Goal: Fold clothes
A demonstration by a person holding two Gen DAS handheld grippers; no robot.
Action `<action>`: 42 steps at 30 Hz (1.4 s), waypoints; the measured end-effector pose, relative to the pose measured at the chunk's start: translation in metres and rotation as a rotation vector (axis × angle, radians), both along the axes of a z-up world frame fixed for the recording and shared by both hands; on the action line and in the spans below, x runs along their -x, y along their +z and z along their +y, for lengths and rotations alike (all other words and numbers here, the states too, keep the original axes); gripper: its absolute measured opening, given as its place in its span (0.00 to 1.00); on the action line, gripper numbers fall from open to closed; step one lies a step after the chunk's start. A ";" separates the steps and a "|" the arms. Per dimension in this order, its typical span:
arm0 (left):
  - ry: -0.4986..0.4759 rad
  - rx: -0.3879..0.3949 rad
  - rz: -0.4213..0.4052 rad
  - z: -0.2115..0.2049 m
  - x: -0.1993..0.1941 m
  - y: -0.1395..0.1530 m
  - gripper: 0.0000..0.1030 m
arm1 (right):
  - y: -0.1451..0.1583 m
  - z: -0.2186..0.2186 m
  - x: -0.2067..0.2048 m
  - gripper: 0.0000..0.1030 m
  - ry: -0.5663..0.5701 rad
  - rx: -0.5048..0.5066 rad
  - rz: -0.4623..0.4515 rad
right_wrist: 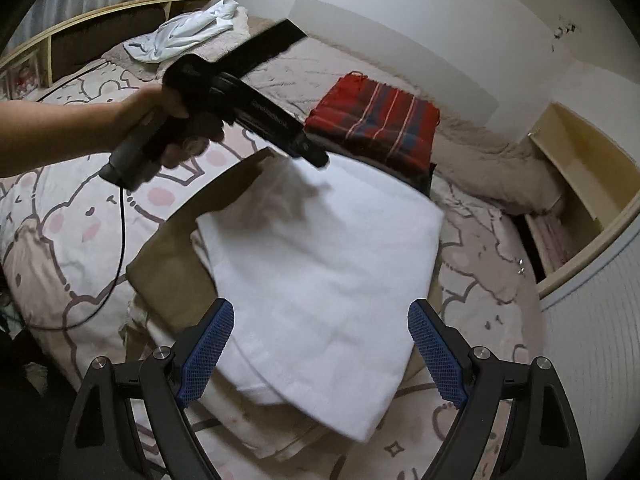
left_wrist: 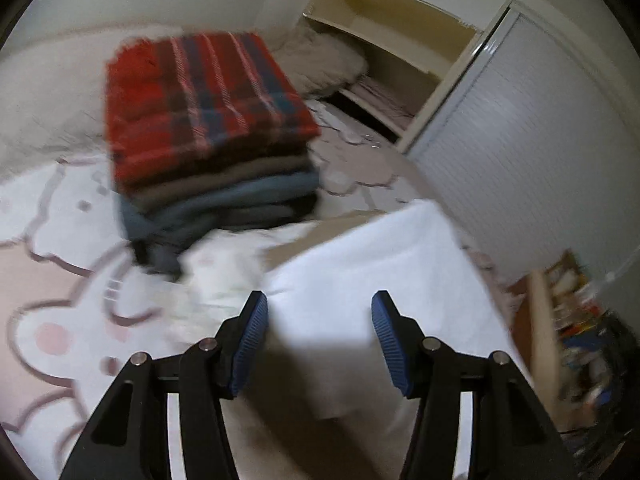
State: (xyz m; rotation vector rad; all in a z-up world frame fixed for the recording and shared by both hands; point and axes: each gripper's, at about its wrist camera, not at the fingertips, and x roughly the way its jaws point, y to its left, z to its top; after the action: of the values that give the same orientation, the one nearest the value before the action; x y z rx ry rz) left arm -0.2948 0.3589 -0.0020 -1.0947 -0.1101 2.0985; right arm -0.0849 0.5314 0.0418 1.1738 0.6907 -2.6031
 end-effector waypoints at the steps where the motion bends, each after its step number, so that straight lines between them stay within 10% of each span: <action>1: 0.011 0.017 0.018 -0.006 -0.001 0.001 0.52 | 0.000 0.001 0.001 0.86 -0.016 0.014 0.000; 4: 0.025 0.048 0.079 -0.029 -0.013 0.011 0.53 | 0.006 0.006 0.009 0.86 -0.137 0.084 0.000; 13: 0.117 0.070 0.208 -0.093 -0.081 0.045 0.97 | 0.031 0.007 -0.003 1.00 -0.515 0.467 0.125; 23: 0.171 0.148 0.275 -0.142 -0.151 0.047 0.99 | 0.022 -0.051 -0.041 1.00 -0.646 0.289 0.317; 42: 0.368 0.163 0.244 -0.273 -0.225 0.043 0.99 | 0.018 -0.155 -0.084 1.00 -0.572 0.342 0.299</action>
State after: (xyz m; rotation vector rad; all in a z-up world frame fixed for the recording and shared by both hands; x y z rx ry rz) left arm -0.0693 0.0858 0.0405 -0.9560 -0.0230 2.5948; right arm -0.0012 0.3764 0.0603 0.9899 -0.0866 -3.2316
